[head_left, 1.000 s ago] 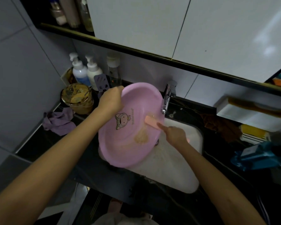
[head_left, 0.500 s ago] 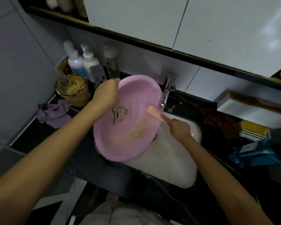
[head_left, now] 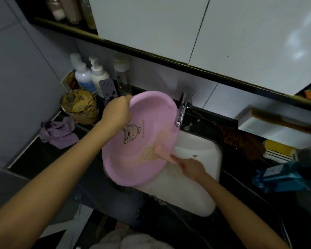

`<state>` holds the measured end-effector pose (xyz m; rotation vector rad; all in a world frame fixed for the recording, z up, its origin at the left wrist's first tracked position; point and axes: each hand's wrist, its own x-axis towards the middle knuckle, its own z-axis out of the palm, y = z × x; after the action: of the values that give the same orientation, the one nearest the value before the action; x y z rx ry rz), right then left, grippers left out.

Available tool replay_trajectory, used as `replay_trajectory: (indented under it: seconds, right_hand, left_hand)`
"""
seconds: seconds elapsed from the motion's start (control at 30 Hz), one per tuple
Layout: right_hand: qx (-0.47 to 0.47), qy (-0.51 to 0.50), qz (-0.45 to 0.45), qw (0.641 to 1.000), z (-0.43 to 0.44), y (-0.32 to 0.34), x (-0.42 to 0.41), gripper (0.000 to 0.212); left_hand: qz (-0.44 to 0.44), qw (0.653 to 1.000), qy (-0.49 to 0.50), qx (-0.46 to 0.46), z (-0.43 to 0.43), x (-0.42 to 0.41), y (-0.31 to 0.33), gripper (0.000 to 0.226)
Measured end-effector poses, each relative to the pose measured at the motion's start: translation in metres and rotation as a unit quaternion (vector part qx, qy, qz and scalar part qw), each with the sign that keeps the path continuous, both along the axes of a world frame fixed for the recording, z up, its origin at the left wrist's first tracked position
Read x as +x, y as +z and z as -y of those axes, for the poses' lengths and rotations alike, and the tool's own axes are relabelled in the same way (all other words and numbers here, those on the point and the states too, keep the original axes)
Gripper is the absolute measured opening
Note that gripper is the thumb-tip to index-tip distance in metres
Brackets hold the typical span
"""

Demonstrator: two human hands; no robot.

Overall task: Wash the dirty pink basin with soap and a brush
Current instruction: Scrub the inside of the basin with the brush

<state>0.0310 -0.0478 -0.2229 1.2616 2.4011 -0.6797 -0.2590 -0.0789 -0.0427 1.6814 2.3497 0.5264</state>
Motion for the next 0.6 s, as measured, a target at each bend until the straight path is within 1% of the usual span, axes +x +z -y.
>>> replay_trajectory:
  seconds: [0.07,0.1,0.13,0.17,0.23,0.27,0.3,0.37,0.4,0.43,0.47,0.5,0.6]
  right_hand:
    - [0.066,-0.032,0.016,0.997,-0.025,0.010,0.003,0.066]
    - [0.076,-0.054,0.007,0.996,-0.026,0.013,0.006,0.068]
    - [0.066,-0.062,0.000,0.996,-0.018,0.011,0.009,0.067]
    - [0.031,-0.067,-0.014,0.997,-0.002,0.005,0.009,0.065]
    - [-0.055,-0.056,-0.072,0.994,0.038,-0.007,0.006,0.059]
    - [-0.071,-0.051,-0.093,0.992,0.049,-0.011,0.004,0.057]
    - [-0.067,-0.050,-0.089,0.993,0.044,-0.011,0.004,0.056]
    - [-0.004,-0.053,-0.025,0.998,0.013,-0.007,0.001,0.060]
    - [0.048,-0.060,0.001,0.997,-0.006,0.001,-0.001,0.065]
    - [0.084,-0.075,0.014,0.994,-0.016,0.007,-0.001,0.069]
    - [0.097,-0.083,0.016,0.992,-0.014,0.010,-0.003,0.070]
    - [0.081,-0.093,0.016,0.992,-0.004,0.008,-0.007,0.070]
    - [-0.035,-0.093,-0.025,0.995,0.050,-0.003,-0.025,0.060]
  left_hand:
    - [0.005,1.000,0.003,-0.008,0.001,-0.001,0.000,0.036]
    - [0.006,1.000,0.000,-0.006,0.000,-0.001,0.001,0.036]
    - [0.005,1.000,0.002,-0.004,0.001,-0.001,0.000,0.036]
    - [0.004,1.000,0.003,-0.003,0.001,-0.001,0.001,0.036]
    - [0.002,1.000,0.002,0.001,0.001,0.000,0.000,0.038]
    - [0.002,1.000,0.001,0.000,0.001,0.001,-0.001,0.039]
    - [0.000,1.000,-0.001,0.000,-0.001,0.001,-0.001,0.040]
    - [0.003,1.000,-0.003,0.000,0.000,0.000,-0.001,0.039]
    - [0.006,1.000,-0.005,0.003,0.000,-0.002,0.000,0.038]
    - [0.013,1.000,-0.008,0.001,0.003,-0.002,-0.001,0.038]
    - [0.019,1.000,-0.016,-0.006,0.005,-0.001,-0.001,0.037]
    - [0.023,0.999,-0.023,-0.008,0.006,0.000,0.001,0.037]
    - [0.018,0.999,-0.026,-0.008,0.006,-0.001,0.005,0.037]
